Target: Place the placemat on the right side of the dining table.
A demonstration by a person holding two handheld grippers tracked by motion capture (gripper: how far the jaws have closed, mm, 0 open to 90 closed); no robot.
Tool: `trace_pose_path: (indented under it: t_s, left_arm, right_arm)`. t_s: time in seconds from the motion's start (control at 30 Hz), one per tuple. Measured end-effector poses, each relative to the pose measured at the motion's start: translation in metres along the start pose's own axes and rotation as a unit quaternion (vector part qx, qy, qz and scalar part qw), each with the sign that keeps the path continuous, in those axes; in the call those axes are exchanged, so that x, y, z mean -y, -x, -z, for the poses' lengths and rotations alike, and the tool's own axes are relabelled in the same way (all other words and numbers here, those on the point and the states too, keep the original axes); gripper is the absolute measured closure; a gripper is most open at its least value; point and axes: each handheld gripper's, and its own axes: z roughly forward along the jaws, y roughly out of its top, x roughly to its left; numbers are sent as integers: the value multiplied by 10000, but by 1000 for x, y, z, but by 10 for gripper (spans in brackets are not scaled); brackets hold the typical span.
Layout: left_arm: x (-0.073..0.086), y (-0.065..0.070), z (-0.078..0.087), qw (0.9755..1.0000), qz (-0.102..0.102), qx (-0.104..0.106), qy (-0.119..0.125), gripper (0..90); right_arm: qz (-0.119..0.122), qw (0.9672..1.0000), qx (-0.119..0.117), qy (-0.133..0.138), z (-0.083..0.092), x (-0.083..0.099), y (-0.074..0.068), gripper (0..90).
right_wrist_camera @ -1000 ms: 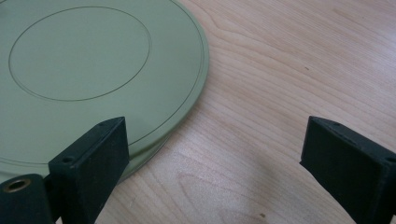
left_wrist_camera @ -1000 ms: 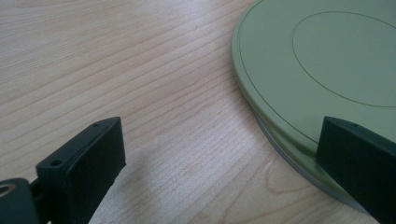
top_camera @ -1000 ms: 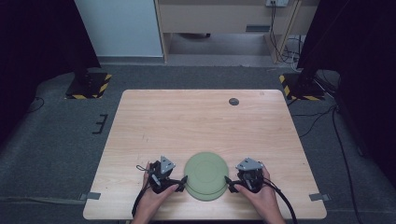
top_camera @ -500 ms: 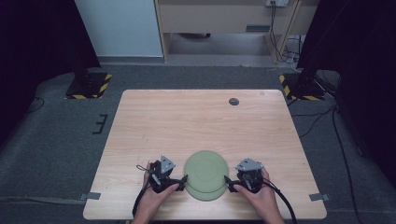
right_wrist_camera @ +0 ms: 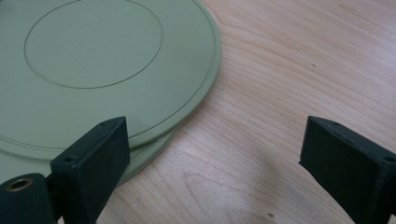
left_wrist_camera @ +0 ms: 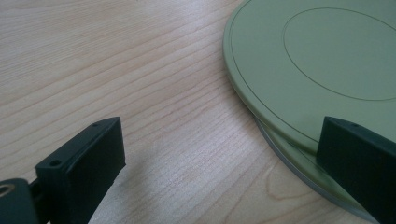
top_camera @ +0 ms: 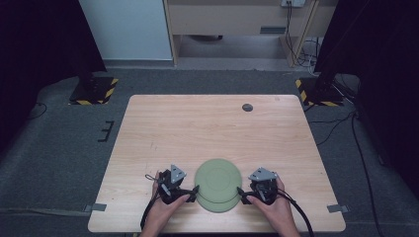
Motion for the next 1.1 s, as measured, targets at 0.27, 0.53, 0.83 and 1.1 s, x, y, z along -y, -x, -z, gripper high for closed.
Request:
trace_pose_path:
  t_s: [0.27, 0.53, 0.83, 1.1]
  left_arm:
    - [0, 0, -1, 10000, 37, -1, 16, 16]
    - [0, 3, 1, 10000, -48, 25, -22, 22]
    - [0, 4, 0, 10000, -54, -7, -22, 9]
    - [-1, 5, -1, 10000, -53, -79, 23, 21]
  right_arm:
    - [-23, 9999, 89, 61, -2, -1, 2, 86]
    - [-5, 10000, -1, 57, 0, 0, -1, 96]
    - [31, 10000, -1, 42, -1, 0, -3, 78]
    - [-36, 10000, 49, 76, -2, -1, -1, 93]
